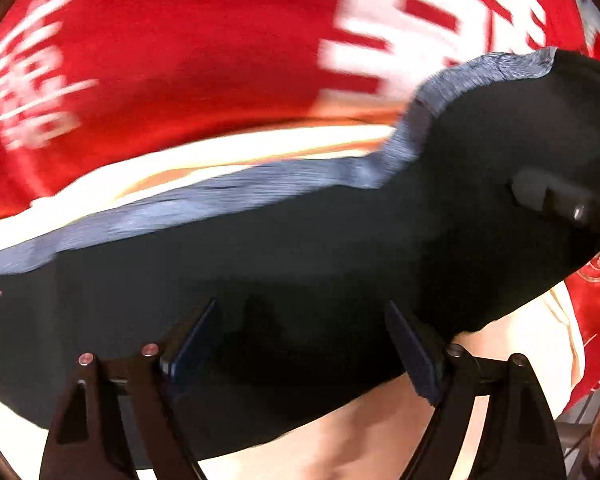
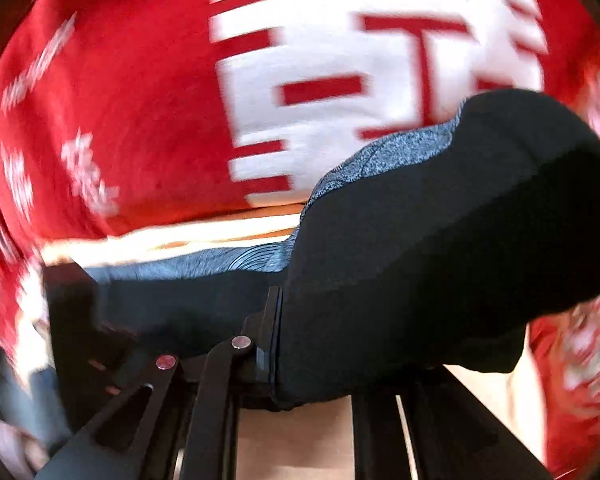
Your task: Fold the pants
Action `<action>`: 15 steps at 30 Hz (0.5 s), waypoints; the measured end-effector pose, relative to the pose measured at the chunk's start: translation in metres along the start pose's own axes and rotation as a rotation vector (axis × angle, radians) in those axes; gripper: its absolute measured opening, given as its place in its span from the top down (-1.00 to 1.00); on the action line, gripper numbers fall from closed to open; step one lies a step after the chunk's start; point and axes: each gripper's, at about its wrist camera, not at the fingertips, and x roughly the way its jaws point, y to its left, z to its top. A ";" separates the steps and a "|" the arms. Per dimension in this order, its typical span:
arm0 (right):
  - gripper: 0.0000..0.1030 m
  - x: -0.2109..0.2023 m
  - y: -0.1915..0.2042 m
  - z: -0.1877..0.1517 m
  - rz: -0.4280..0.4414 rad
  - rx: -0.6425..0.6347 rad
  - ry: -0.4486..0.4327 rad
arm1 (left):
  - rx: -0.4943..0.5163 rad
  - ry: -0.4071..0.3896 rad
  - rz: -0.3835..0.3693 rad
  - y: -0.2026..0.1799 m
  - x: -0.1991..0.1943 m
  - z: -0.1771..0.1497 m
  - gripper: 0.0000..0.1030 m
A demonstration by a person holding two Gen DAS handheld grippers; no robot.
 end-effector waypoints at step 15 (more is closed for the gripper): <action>0.03 0.101 0.207 -0.070 -0.334 -0.530 0.140 | -0.252 0.064 0.193 0.205 -0.034 -0.058 -0.66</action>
